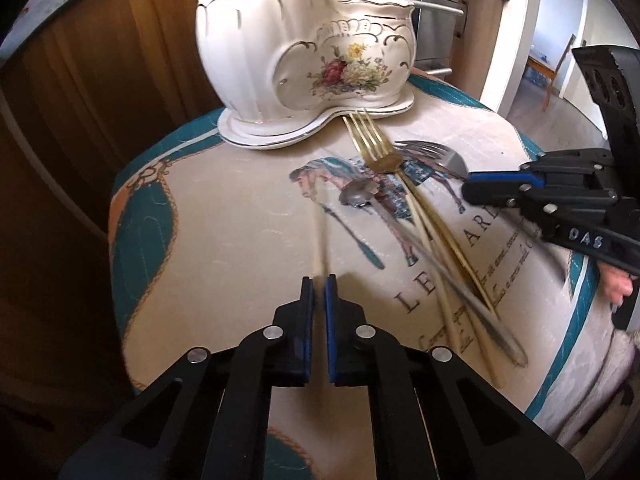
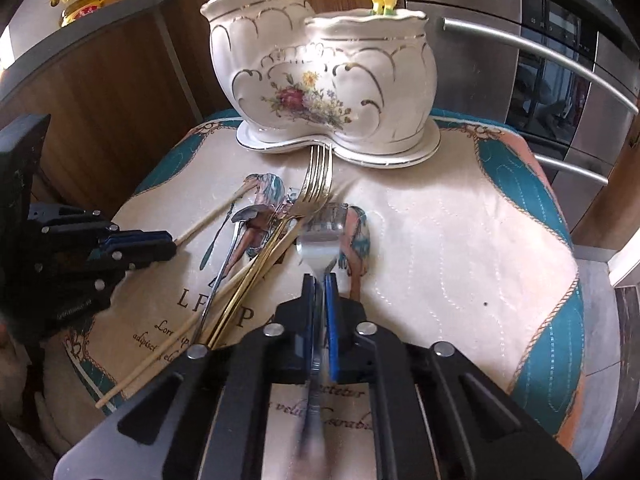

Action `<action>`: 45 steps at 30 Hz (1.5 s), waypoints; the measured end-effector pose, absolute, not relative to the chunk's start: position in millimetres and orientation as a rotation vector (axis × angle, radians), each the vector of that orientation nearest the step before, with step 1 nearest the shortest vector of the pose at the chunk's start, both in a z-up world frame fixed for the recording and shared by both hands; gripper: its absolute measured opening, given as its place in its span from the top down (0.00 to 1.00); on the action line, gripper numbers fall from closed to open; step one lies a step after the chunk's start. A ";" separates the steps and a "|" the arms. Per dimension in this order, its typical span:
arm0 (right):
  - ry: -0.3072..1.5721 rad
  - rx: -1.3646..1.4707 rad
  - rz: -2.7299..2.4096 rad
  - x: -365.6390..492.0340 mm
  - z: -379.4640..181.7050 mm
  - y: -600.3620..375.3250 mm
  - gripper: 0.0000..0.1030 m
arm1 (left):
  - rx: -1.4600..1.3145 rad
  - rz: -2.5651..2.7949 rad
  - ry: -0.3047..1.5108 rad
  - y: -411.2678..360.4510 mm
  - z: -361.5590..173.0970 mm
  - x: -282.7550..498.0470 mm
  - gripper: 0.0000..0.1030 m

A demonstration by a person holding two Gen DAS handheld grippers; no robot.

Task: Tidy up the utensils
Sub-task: 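Grasp a wooden chopstick with the left tool while the right grasps a silver fork, then lift the chopstick with the left tool while the right lifts the fork toward the holder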

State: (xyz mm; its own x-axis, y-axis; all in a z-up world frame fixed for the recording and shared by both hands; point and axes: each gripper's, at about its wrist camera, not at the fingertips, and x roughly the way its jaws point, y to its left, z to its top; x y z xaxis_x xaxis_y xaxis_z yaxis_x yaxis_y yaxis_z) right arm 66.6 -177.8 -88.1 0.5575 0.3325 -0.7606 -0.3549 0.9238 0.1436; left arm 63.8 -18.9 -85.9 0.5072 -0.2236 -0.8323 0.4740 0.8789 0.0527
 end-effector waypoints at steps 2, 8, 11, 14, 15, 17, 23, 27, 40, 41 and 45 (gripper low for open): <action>0.891 -0.028 0.403 67.1 -88.1 -179.5 0.95 | 0.280 -0.416 0.957 -16.0 -85.7 65.3 0.94; 0.911 -0.046 0.397 68.5 -87.6 -179.8 0.95 | 0.290 -0.386 0.970 -17.6 -87.5 60.8 0.85; 0.925 -0.060 0.390 71.4 -89.8 -176.9 0.95 | 0.271 -0.330 0.971 -12.8 -88.2 62.4 0.64; 0.926 -0.066 0.385 74.8 -93.1 -172.3 0.94 | 0.214 -0.304 0.982 -4.0 -89.9 67.0 0.52; 0.923 -0.069 0.385 75.8 -93.4 -170.9 0.95 | 0.211 -0.305 0.980 -3.7 -89.9 67.0 0.52; 0.918 -0.059 0.386 77.0 -93.9 -170.3 0.94 | 0.220 -0.312 0.972 -5.1 -88.4 64.6 0.60; 0.884 -0.016 0.391 69.8 -87.9 -179.9 0.95 | 0.236 -0.303 0.951 -11.6 -87.5 68.6 0.94; 0.809 0.018 0.408 60.4 -71.5 -189.2 0.95 | 0.189 -0.311 0.924 -4.2 -85.4 68.0 0.94; 0.565 0.052 0.387 43.7 -15.1 -203.9 0.95 | 0.074 -0.354 0.543 28.4 -7.9 38.8 0.94; 0.543 0.053 0.390 43.8 -8.5 -203.7 0.95 | 0.069 -0.353 0.524 29.1 -2.1 40.3 0.94; 0.476 0.058 0.389 51.1 13.0 -201.9 0.95 | 0.051 -0.364 0.424 27.1 27.7 44.4 0.94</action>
State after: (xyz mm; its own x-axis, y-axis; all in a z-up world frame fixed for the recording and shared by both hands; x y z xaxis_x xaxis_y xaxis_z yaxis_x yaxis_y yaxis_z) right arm 51.1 -201.9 13.0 0.8173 0.3779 -0.4350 -0.3511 0.9252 0.1440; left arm 44.4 27.1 27.7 0.8479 -0.3348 -0.4110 0.3559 0.9341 -0.0267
